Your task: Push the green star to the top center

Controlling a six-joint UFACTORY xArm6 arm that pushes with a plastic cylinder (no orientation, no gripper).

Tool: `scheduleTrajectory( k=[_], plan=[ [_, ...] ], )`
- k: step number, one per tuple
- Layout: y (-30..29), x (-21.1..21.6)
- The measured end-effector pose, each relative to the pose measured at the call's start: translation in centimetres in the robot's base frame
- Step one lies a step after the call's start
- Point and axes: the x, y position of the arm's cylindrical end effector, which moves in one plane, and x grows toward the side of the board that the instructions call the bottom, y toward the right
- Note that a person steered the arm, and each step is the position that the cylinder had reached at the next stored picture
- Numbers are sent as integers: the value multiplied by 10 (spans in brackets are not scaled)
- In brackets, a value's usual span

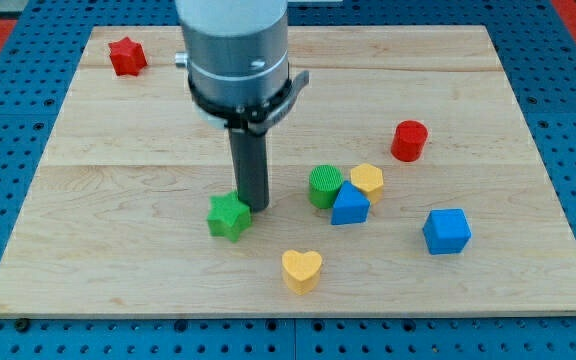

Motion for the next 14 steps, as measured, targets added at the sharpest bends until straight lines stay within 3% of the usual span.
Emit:
scheduleTrajectory(
  k=[1,6,7,8,10,11,12,14],
  plan=[
    [54,42],
    [-43,25],
    [-32,-3],
    [-61,-28],
    [-151,-34],
    [-140,-63],
    [-86,-65],
    [-80,-132]
  ],
)
